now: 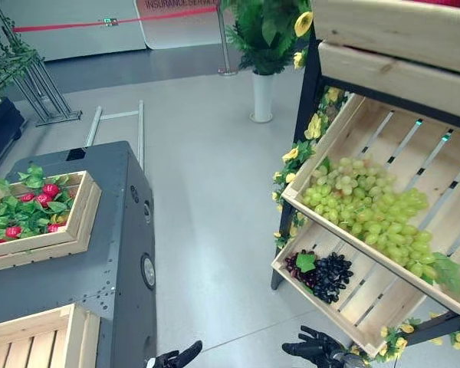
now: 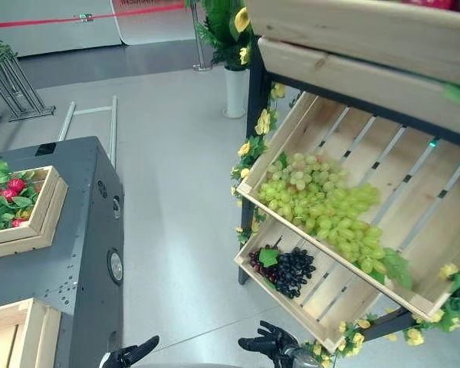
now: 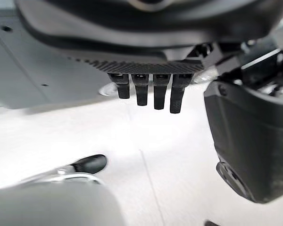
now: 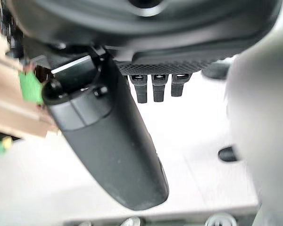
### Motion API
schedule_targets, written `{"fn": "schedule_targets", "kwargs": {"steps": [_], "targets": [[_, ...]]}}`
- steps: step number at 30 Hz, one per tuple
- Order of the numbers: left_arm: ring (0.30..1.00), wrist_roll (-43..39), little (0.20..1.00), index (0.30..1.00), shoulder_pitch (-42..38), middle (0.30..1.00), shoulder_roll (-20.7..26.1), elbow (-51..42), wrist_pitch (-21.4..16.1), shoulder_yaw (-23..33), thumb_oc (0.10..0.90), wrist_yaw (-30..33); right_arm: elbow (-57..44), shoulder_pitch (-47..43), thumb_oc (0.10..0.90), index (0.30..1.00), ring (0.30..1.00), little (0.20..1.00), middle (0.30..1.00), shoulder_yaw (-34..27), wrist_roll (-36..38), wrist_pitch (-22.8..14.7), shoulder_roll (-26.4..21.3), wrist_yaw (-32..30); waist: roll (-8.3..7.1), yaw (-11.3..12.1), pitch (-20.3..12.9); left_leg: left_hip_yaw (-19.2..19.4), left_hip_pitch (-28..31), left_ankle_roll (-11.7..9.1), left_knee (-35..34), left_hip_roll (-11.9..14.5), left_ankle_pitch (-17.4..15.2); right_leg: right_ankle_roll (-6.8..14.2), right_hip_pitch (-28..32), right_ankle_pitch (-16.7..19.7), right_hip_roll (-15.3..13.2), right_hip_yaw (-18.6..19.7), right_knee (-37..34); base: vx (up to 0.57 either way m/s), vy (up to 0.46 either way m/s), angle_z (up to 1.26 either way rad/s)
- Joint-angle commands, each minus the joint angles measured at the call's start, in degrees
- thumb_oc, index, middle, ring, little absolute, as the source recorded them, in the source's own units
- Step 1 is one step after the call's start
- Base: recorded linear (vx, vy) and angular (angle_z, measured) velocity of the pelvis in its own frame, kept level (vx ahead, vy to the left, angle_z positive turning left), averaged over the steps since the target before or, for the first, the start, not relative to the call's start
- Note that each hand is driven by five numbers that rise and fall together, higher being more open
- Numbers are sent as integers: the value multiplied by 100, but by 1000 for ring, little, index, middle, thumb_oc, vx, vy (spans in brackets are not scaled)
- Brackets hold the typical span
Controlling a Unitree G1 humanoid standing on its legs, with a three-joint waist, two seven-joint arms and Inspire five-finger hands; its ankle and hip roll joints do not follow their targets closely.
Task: Pick up the fruits from the basket on one side to the basket on the other side
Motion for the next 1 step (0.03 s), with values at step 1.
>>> {"fn": "schedule_targets", "kwargs": {"steps": [1], "targets": [[900, 229, 900, 900, -562, 900, -191, 164, -589, -261, 800, 201, 436, -420, 800, 900, 900, 900, 900, -158, 409, -188, 344, -6, -39, -79, 49, 41, 31, 339, 21, -449, -509, -246, 211, -336, 137, 326, 25, 26, -44, -1]]}}
